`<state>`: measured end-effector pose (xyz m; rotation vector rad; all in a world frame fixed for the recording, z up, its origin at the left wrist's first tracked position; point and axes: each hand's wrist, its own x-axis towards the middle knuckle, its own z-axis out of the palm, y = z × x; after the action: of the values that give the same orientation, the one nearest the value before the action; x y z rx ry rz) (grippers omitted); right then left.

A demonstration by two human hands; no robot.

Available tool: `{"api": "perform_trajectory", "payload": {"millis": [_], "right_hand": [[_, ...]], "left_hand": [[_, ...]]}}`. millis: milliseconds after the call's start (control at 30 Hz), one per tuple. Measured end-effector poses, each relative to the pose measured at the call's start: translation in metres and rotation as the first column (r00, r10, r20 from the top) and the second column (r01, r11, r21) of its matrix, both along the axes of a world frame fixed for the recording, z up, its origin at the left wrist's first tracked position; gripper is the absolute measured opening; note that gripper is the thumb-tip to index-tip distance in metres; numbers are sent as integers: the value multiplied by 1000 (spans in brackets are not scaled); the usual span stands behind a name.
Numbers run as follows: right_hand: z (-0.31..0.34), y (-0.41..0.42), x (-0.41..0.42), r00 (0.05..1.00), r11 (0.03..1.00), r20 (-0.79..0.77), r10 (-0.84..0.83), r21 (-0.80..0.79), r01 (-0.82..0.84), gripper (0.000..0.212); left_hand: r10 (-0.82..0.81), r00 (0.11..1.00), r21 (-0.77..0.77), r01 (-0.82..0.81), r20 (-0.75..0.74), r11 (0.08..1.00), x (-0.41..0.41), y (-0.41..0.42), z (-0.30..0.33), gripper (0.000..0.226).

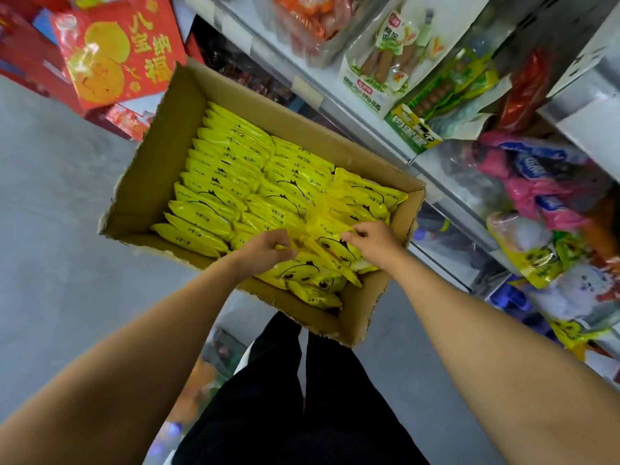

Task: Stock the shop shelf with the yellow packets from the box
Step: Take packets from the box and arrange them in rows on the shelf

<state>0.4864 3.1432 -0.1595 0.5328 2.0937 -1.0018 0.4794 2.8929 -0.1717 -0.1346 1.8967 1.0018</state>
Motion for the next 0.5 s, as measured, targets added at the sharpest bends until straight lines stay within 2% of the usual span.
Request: {"api": "perform_trajectory", "payload": {"millis": [67, 167, 300, 367, 433, 500], "right_hand": [[14, 3, 0, 1000, 999, -4, -27, -37, 27, 37], [36, 8, -2, 993, 993, -61, -98, -64, 95, 37], [66, 15, 0, 963, 967, -122, -241, -118, 227, 36], [83, 19, 2, 925, 924, -121, -361, -177, 338, 38], [103, 23, 4, 879, 864, -104, -465, -273, 424, 22], [122, 30, 7, 849, 830, -121, -515, -320, 457, 18]], "left_hand": [[101, 995, -15, -101, 17, 995, -5, -12, 14, 18], [183, 983, -12, -183, -10, 983, -9, -19, 38, 25], [292, 955, 85, -287, -55, 954, -13, -12, 72, 23], [305, 951, 166, -294, -44, 941, -13, -6, 92, 23], [254, 967, 233, -240, -31, 942, -15, 2, 112, 25], [206, 978, 233, -192, -41, 954, -18, 10, 127, 25]]}}
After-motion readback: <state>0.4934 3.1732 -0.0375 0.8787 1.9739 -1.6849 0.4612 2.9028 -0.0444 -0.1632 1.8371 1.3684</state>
